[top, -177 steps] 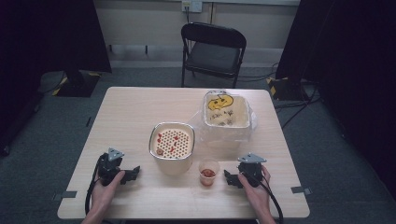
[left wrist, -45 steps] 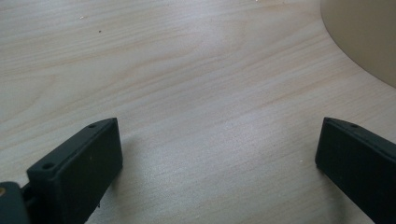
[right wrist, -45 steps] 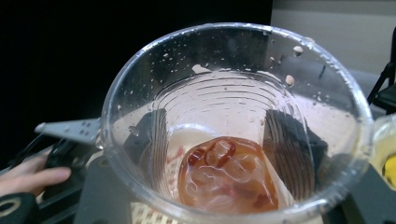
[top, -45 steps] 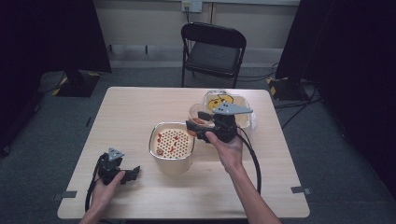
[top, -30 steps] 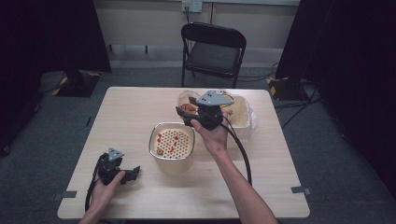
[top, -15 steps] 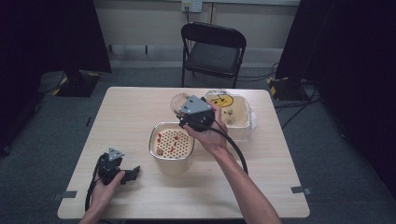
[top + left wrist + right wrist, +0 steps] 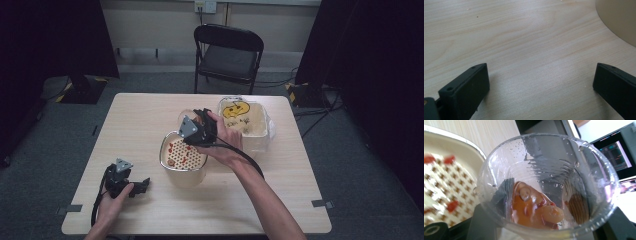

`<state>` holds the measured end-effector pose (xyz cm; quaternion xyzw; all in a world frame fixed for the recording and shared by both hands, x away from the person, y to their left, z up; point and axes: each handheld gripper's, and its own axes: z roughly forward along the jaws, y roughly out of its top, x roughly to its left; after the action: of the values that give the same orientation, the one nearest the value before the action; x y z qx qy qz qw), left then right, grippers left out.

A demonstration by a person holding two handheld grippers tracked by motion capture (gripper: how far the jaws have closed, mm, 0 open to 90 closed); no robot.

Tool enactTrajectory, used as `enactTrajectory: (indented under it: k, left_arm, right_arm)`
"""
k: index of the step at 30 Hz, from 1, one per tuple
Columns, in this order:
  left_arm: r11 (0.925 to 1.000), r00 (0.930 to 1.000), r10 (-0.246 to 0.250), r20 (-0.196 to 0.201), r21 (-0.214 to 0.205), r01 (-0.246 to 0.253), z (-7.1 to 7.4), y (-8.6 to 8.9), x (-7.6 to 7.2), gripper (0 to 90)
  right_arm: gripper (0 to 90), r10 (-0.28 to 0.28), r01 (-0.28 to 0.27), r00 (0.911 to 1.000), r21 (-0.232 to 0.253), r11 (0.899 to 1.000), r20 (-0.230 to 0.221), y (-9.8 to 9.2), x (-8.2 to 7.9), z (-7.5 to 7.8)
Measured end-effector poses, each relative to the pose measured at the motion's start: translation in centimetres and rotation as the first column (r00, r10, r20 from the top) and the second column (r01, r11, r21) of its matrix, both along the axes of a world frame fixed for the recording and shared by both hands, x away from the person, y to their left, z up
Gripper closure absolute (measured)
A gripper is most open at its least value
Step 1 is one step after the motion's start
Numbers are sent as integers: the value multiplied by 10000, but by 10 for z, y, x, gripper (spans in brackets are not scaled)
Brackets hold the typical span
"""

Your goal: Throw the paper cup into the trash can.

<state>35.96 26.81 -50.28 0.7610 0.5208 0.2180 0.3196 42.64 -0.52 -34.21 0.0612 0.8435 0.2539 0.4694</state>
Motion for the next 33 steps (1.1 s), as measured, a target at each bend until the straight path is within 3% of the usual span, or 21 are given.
enactTrajectory:
  k: [2, 3, 4, 7, 8, 10, 13, 16, 17, 18, 29, 31, 32, 33]
  left_arm:
    - [10000, 10000, -1, 2, -2, 1, 0, 0, 0, 0]
    - [10000, 10000, -3, 1, 3, 3, 0, 0, 0, 0]
    - [10000, 10000, -1, 3, 3, 1, 0, 0, 0, 0]
    - [10000, 10000, 0, 2, 0, 0, 0, 0, 0, 0]
    - [10000, 10000, -4, 2, 2, 4, 0, 0, 0, 0]
    - [10000, 10000, -4, -5, 0, 4, 0, 0, 0, 0]
    - [10000, 10000, 0, 3, 1, 0, 0, 0, 0, 0]
    - [10000, 10000, -1, 0, 2, 1, 0, 0, 0, 0]
    - [10000, 10000, 6, 4, -5, -6, 0, 0, 0, 0]
    - [10000, 10000, 1, 1, 4, -1, 0, 0, 0, 0]
    - [10000, 10000, -1, 2, 3, 1, 0, 0, 0, 0]
    - [10000, 10000, 8, 4, -8, -8, 0, 0, 0, 0]
    - [10000, 10000, 0, 1, -1, 0, 0, 0, 0, 0]
    - [10000, 10000, -1, 1, 2, 1, 0, 0, 0, 0]
  right_arm:
    - [436, -38, 40, 9999, -247, 9997, 117, 1, -1, -2]
    - [437, 29, -20, 9999, -531, 9986, 169, 1, 0, -3]
    - [438, -6, 58, 9989, -1123, 9937, 462, 2, -1, -8]
    - [439, 9, 88, 9980, -1531, 9882, 631, 3, -2, -9]
    - [440, 36, 138, 9958, -1892, 9818, 912, 4, -3, -10]
    - [440, 95, 98, 9958, -2085, 9780, 912, 4, -3, -10]
    - [442, 152, 192, 9924, -2761, 9609, 1218, 5, -3, -13]
    - [447, 144, 293, 9898, -3021, 9528, 1416, 5, -4, -15]
    - [449, 106, 407, 9881, -3279, 9438, 1531, 5, -5, -16]
    - [449, 106, 407, 9881, -3279, 9438, 1531, 5, -5, -16]
    - [454, 613, 759, 9629, -4815, 8731, 2629, 8, -9, -25]
    - [454, 749, 854, 9554, -5103, 8558, 2856, 8, -10, -25]
    - [456, 916, 943, 9454, -5315, 8418, 3128, 9, -11, -26]
    - [456, 916, 943, 9454, -5315, 8418, 3128, 9, -11, -26]
